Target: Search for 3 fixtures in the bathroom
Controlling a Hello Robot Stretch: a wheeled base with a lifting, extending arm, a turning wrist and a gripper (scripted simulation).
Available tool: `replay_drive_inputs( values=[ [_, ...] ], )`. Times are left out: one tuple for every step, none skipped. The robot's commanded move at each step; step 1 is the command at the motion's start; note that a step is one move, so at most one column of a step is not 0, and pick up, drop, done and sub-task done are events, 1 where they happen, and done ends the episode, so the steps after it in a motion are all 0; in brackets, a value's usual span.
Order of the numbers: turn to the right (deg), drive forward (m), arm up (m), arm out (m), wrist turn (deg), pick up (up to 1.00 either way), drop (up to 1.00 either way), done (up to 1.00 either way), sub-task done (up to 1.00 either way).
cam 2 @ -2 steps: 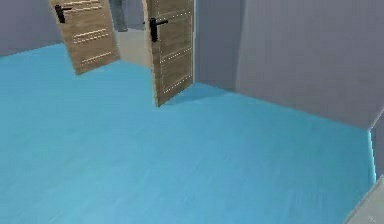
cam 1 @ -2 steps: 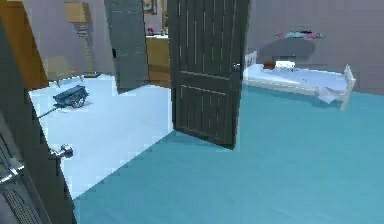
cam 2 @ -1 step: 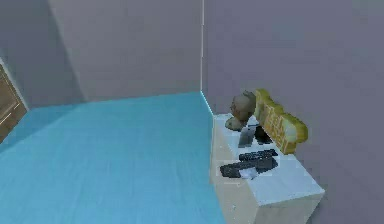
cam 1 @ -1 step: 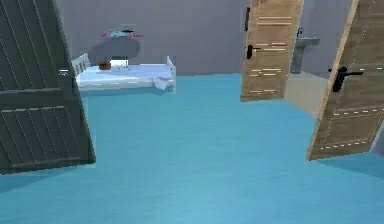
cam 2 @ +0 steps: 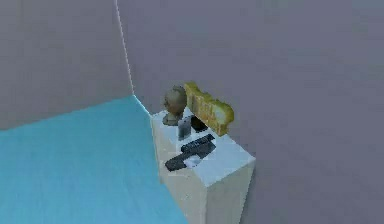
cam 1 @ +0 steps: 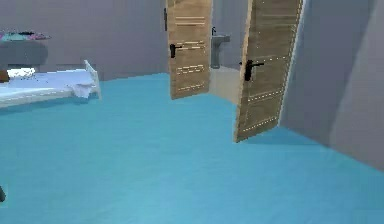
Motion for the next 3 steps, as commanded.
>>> replay_drive_inputs(
  values=[
    [0.0, 1.00, 0.00, 0.00, 0.0, 0.00, 0.00, 0.00, 0.00],
    [0.0, 1.00, 0.00, 0.00, 0.0, 0.00, 0.00, 0.00, 0.00],
    [3.0, 0.00, 0.00, 0.00, 0.0, 0.00, 0.00, 0.00, 0.00]
  ],
)
